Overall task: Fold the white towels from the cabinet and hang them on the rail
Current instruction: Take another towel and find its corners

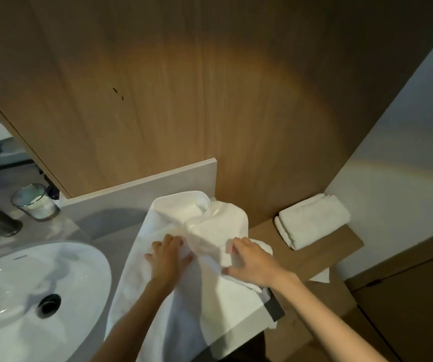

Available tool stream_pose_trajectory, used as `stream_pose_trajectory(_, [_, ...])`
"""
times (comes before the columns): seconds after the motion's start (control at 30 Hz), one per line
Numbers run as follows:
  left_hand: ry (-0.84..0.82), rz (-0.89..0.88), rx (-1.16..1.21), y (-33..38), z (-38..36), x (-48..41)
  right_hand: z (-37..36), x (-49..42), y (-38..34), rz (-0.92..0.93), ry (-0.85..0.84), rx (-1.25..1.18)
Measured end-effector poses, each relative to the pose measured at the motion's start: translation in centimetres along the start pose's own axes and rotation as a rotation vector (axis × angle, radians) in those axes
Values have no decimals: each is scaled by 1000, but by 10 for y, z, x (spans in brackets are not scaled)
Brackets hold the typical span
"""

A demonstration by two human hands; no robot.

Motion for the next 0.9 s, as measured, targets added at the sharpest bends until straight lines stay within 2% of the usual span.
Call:
stream_pose_trajectory(0.1, [-3, 10, -4, 4, 1, -1, -14, 10, 15, -25, -74, 44])
stream_pose_trajectory(0.23, [-4, 8, -64, 7, 3, 1, -21, 11, 25, 65, 43, 102])
stream_pose_trajectory(0.37, [27, -12, -113, 6, 1, 2, -13, 13, 25, 44, 103, 54])
stream_pose_trajectory(0.53, [100, -39, -58, -4, 1, 0, 17, 16, 11, 49, 336, 30])
stream_pose_trajectory(0.6, [102, 44, 116, -7, 11, -3, 34, 16, 1, 59, 423, -81])
stream_pose_trajectory(0.7, [114, 208, 622, -9, 35, -6, 57, 15, -17, 50, 509, -262])
stream_pose_trajectory(0.8, [210, 165, 930, -9, 70, -6, 75, 11, -43, 51, 550, -412])
stream_pose_trajectory(0.9, [238, 16, 1036, 2, 113, 5, 84, 1, -70, 50, 587, -571])
Point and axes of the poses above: each hand's wrist, its own x-axis away from the middle knuckle, its own z-axis out of the back of the hand, y = z × x, the point moved 1 cm from there along -x, towards the middle knuckle, and after that the axes turned 8 degrees about -x, right-handed, at the moved point
